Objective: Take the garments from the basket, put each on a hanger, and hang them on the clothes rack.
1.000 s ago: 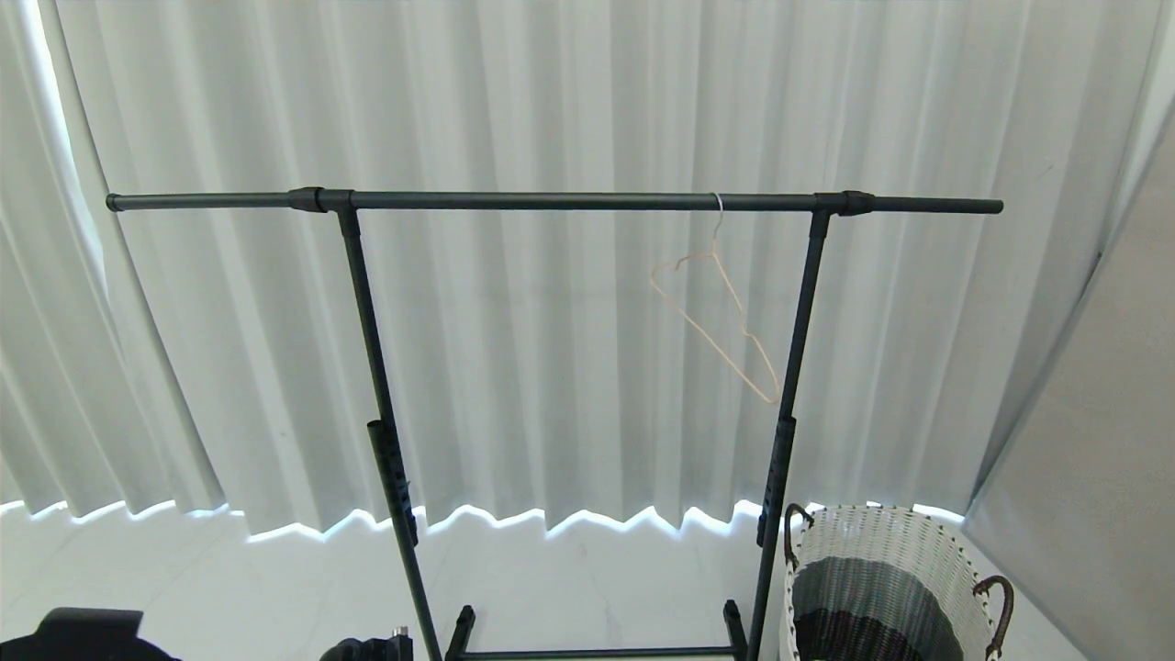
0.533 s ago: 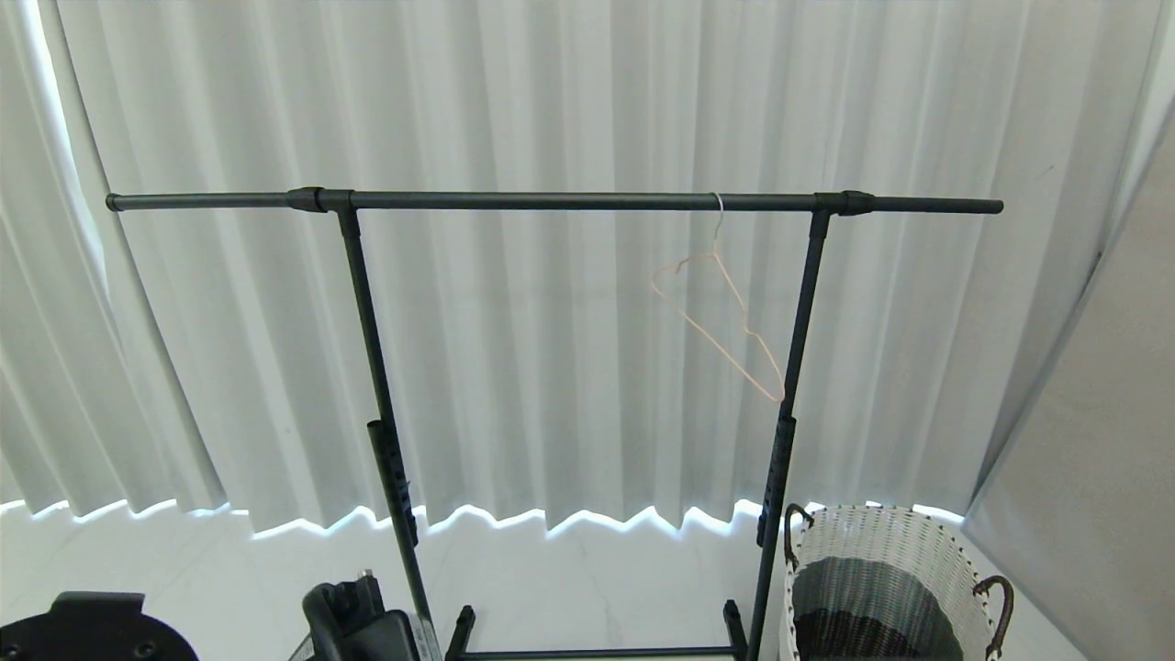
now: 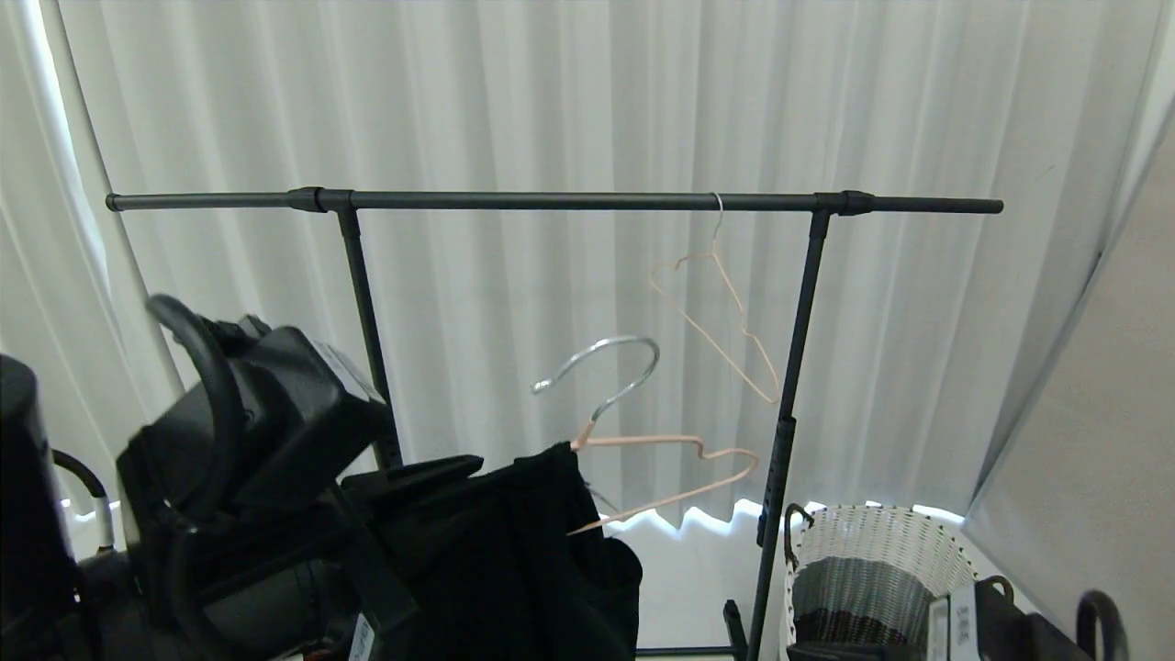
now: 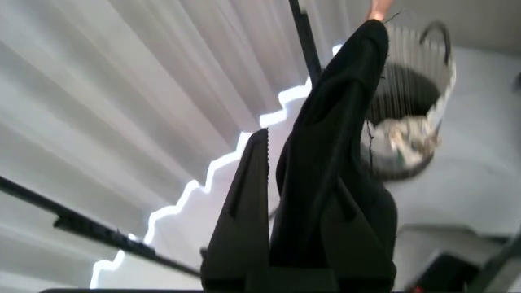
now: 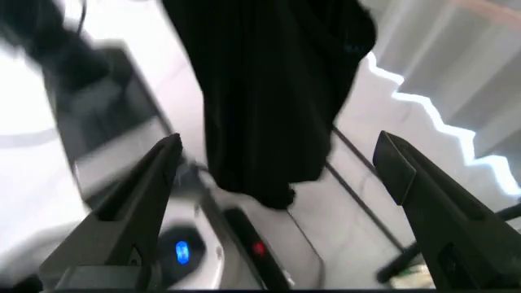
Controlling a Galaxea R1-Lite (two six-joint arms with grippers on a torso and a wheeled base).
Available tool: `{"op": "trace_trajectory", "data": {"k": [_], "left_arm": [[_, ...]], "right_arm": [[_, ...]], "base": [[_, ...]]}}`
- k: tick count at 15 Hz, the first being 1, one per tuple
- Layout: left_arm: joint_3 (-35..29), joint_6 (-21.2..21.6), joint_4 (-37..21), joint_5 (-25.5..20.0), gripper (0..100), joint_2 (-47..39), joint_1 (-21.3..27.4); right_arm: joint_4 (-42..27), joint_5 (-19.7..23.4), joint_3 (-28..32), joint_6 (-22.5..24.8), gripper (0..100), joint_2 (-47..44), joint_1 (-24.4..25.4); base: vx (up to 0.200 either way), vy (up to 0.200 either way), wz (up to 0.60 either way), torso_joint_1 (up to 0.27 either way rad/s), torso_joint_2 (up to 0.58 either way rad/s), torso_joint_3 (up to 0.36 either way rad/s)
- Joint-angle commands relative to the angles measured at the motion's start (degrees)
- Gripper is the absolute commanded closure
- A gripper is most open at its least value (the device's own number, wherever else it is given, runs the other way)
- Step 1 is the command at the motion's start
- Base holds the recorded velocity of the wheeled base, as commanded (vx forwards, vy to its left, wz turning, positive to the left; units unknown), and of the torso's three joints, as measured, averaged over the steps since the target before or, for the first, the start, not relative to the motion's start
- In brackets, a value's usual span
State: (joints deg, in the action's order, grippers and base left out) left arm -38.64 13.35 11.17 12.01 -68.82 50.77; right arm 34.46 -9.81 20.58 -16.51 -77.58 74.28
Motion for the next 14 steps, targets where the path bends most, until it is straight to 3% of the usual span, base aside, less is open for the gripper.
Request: {"op": "trace_trajectory", "data": {"k": [1, 4, 8, 14], "left_arm": [[-2.84, 0.10, 0.00, 0.12, 100, -0.09, -0.15], [-4.25, 0.19, 0.00, 1.18, 100, 0.17, -0.32], [-4.60, 0.10, 0.00, 1.26, 100, 0.17, -0.85], [-5.65, 0.45, 0.00, 1.18, 100, 0.26, -0.59]], "right_arm": [[3.68, -3.28, 4.47, -3.36, 0, -8.90, -3.88], [7.55, -6.89, 10.45, -8.10, 0, -16.73, -10.03], [10.19, -7.33, 16.42, -8.37, 0, -22.00, -16.27], [10.27, -13.04, 17.65, -8.10, 0, -29.29, -11.70]], "base": [[0.000, 0.000, 0.00, 0.000, 0.00, 0.000], [0.000, 0.000, 0.00, 0.000, 0.00, 0.000], [0.000, 0.000, 0.00, 0.000, 0.00, 0.000], [0.000, 0.000, 0.00, 0.000, 0.00, 0.000]]}}
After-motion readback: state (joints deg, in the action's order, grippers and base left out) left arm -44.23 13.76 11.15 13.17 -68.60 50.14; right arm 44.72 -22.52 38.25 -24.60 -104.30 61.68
